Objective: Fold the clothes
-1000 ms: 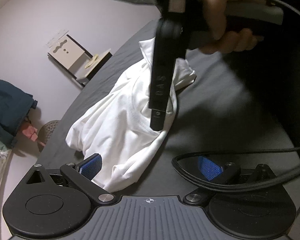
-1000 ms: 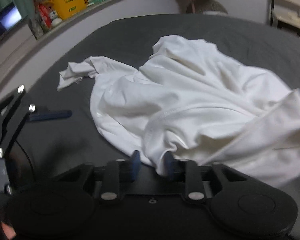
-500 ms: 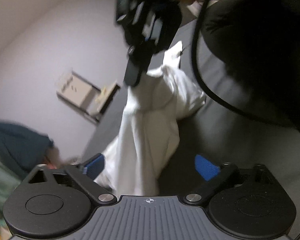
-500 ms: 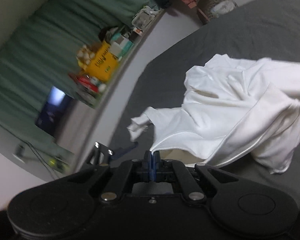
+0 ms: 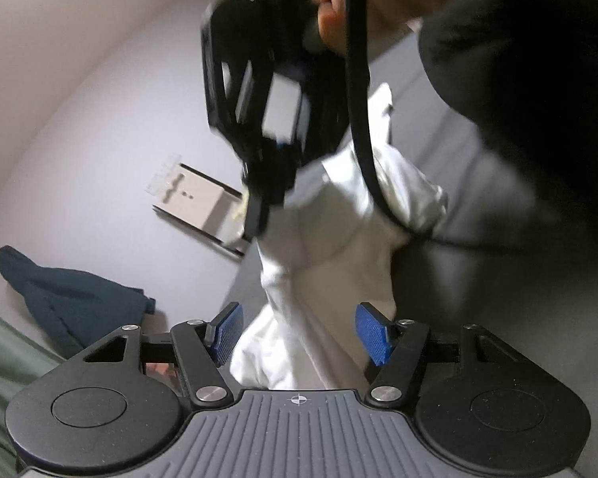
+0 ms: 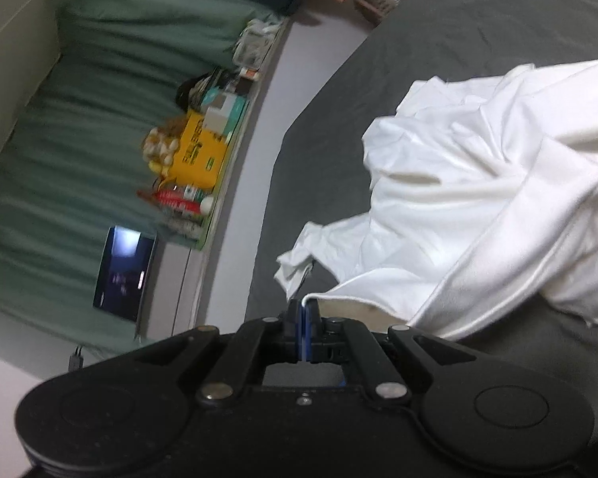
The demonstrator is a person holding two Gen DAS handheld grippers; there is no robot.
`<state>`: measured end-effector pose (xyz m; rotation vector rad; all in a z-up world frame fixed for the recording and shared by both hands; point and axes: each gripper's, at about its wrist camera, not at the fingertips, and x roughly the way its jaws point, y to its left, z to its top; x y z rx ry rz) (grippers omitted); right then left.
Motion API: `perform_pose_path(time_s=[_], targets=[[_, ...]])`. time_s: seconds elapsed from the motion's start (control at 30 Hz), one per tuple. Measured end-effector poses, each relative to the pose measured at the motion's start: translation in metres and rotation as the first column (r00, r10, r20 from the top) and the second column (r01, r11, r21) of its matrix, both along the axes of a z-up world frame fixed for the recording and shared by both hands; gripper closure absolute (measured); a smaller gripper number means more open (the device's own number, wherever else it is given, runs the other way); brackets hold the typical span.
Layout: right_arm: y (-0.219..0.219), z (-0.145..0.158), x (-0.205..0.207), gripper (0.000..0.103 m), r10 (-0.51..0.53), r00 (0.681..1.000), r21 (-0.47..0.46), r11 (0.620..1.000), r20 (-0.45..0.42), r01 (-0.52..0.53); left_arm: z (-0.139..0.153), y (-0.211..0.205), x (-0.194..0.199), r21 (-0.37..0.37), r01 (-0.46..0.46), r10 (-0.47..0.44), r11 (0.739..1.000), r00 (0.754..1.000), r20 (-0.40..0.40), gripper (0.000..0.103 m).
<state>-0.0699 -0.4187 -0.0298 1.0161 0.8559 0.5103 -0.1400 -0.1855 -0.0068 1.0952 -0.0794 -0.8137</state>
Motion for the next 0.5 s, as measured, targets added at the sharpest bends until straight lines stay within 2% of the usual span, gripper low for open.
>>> perform_pose_path(time_s=[0.23, 0.37, 0.4, 0.43, 0.5], targets=[[-0.006, -0.018, 0.034, 0.101, -0.046, 0.998, -0.095, 0.995, -0.032, 0.043, -0.005, -0.013, 0.013, 0.068, -0.031, 0.041, 0.997, 0.987, -0.156, 0.039], [-0.008, -0.03, 0.048, 0.101, -0.048, 0.997, -0.096, 0.995, -0.059, 0.042, -0.012, -0.021, 0.027, 0.087, -0.049, 0.066, 0.995, 0.975, -0.21, 0.039], [-0.008, -0.032, 0.05, 0.101, -0.05, 0.997, -0.093, 0.995, -0.061, 0.044, -0.013, -0.024, 0.031, 0.087, -0.056, 0.074, 0.995, 0.971, -0.226, 0.044], [-0.008, -0.034, 0.051, 0.101, -0.052, 0.997, -0.093, 0.995, -0.062, 0.046, -0.014, -0.027, 0.034, 0.092, -0.065, 0.086, 0.994, 0.966, -0.245, 0.055], [-0.009, -0.038, 0.056, 0.1, -0.054, 0.996, -0.099, 0.994, -0.07, 0.047, -0.017, -0.032, 0.039, 0.097, -0.09, 0.114, 0.991, 0.954, -0.278, 0.059]])
